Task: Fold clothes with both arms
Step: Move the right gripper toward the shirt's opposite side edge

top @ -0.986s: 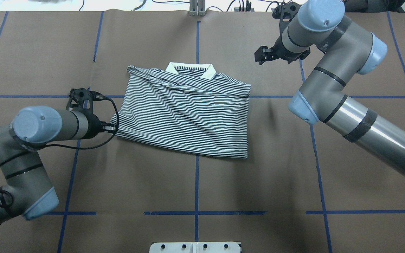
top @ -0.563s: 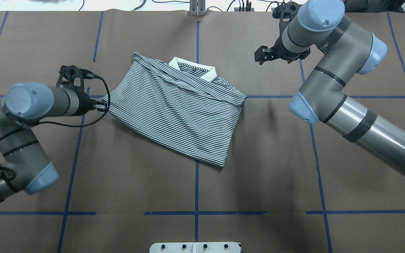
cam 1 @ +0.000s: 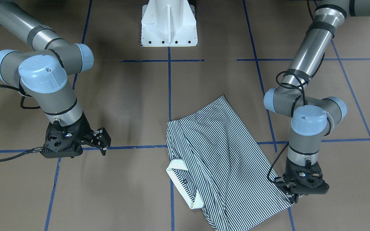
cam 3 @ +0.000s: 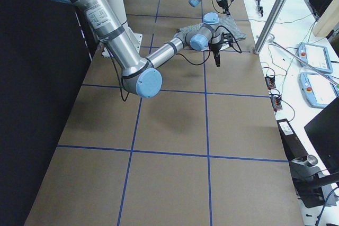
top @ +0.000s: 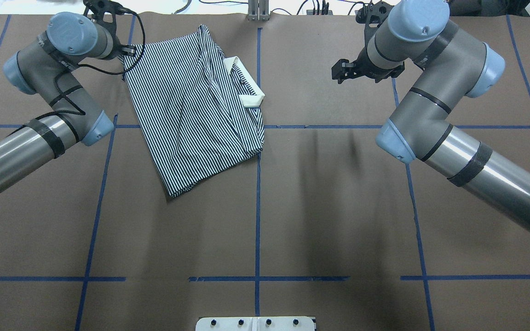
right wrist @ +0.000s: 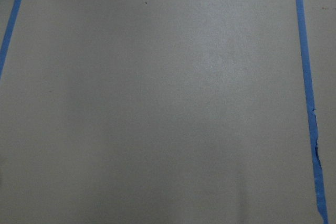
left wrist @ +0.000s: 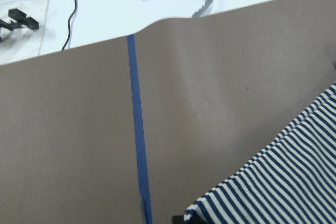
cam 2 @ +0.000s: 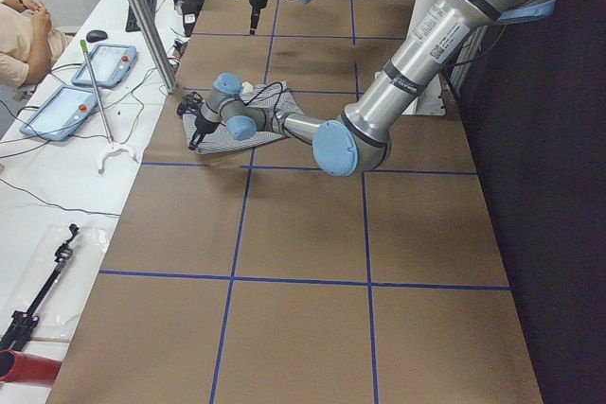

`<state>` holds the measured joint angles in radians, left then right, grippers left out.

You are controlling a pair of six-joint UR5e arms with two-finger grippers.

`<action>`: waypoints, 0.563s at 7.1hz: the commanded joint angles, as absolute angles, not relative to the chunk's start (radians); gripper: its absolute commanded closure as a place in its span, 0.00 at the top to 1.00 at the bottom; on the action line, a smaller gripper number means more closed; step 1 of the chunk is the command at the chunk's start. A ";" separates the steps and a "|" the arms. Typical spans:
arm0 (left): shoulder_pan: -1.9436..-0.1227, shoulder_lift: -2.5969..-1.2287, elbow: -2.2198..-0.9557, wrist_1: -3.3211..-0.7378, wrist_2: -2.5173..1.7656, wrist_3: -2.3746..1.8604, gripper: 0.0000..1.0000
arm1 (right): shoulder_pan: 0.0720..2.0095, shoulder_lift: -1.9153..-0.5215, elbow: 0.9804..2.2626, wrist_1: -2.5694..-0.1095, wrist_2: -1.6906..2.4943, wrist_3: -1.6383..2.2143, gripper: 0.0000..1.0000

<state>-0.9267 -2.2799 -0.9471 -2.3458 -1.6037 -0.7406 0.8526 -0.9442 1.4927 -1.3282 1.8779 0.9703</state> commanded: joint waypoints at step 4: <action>-0.956 -2.200 -1.080 -2.390 -1.681 -0.637 1.00 | 0.654 -0.624 1.104 -1.087 1.559 1.597 0.75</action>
<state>-0.9543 -2.2164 -1.0519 -2.3888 -1.6741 -0.6379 0.7033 -0.7278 1.2486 -1.1578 1.6486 1.4601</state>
